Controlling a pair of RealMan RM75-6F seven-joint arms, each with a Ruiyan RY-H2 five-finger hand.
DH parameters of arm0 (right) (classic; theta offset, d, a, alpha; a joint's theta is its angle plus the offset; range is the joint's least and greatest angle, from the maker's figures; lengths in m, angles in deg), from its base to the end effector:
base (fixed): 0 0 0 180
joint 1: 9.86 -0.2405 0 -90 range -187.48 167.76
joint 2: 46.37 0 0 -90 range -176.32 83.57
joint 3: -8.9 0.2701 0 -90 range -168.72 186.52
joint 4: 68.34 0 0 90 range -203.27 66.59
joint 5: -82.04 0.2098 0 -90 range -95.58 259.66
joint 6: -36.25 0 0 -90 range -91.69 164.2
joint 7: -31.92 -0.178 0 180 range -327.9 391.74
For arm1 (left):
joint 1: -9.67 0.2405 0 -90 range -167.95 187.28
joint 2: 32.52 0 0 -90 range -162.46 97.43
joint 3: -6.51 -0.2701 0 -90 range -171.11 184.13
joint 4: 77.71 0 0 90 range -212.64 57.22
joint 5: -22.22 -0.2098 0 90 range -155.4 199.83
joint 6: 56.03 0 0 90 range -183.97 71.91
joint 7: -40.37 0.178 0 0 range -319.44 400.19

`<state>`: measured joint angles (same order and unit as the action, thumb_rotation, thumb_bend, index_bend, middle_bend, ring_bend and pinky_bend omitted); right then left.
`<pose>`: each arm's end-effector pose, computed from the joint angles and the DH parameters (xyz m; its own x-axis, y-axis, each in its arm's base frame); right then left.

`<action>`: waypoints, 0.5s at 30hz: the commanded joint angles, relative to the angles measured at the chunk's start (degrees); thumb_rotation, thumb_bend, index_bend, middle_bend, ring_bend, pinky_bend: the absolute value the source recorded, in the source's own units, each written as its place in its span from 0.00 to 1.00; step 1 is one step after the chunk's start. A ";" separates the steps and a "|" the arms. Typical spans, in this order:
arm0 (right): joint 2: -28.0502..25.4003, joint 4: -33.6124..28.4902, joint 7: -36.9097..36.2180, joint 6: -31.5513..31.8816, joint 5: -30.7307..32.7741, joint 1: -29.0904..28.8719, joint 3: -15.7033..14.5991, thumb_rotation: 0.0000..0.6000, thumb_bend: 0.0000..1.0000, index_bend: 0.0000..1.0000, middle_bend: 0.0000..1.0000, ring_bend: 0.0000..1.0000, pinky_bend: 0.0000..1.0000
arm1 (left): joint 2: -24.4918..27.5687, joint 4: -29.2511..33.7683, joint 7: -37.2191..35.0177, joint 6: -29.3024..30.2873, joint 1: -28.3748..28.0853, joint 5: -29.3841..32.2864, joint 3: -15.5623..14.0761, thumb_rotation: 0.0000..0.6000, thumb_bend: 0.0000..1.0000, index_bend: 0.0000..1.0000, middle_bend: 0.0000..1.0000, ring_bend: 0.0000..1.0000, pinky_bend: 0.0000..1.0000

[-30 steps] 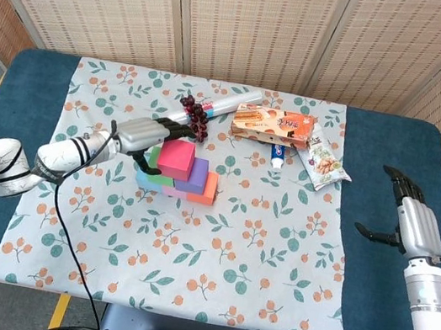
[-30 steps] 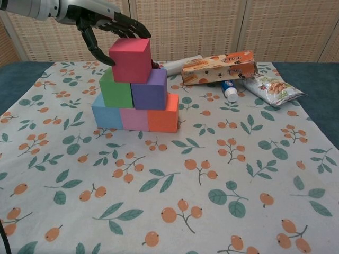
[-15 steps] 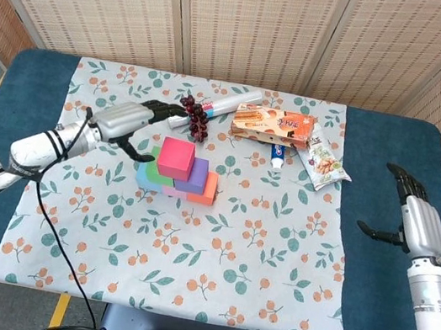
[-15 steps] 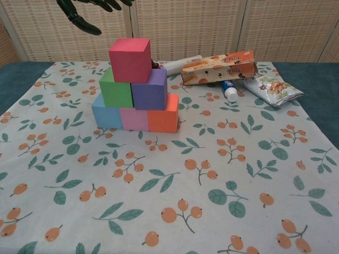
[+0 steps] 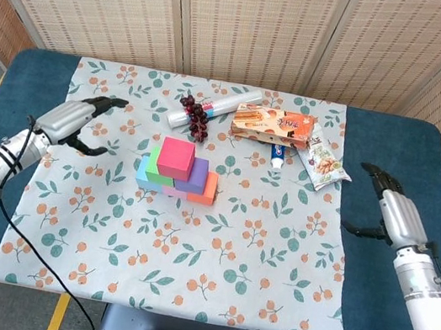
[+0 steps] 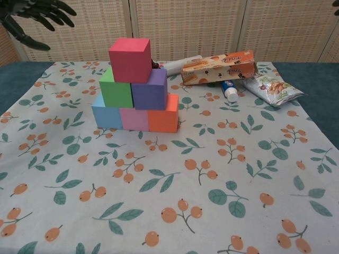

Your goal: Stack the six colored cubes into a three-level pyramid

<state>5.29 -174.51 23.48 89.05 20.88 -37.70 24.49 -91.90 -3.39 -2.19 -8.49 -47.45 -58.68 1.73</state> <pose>-0.2279 -0.3541 0.1754 0.0987 -0.2467 0.9640 -0.9951 -0.0250 0.0954 -0.1795 0.4678 0.1568 0.2959 0.3585 0.8854 0.9242 -0.3417 -0.1705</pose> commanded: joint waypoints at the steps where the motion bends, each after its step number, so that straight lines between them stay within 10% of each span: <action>1: 1.46 1.56 1.07 -4.45 0.18 -3.26 -0.52 1.00 0.09 0.00 0.05 0.00 0.02 | -1.00 3.05 10.83 -0.72 4.64 5.25 0.02 1.00 0.28 0.11 0.14 0.11 0.17; 15: 10.52 8.55 12.29 -18.12 10.22 -18.60 -3.34 1.00 0.18 0.00 0.05 0.00 0.00 | -6.60 5.83 32.12 -6.10 8.47 10.55 -0.66 0.96 0.28 0.12 0.04 0.00 0.02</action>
<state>14.15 -167.36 34.05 72.34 29.31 -54.45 21.98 -97.17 2.26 27.75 -13.30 -39.46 -49.26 1.02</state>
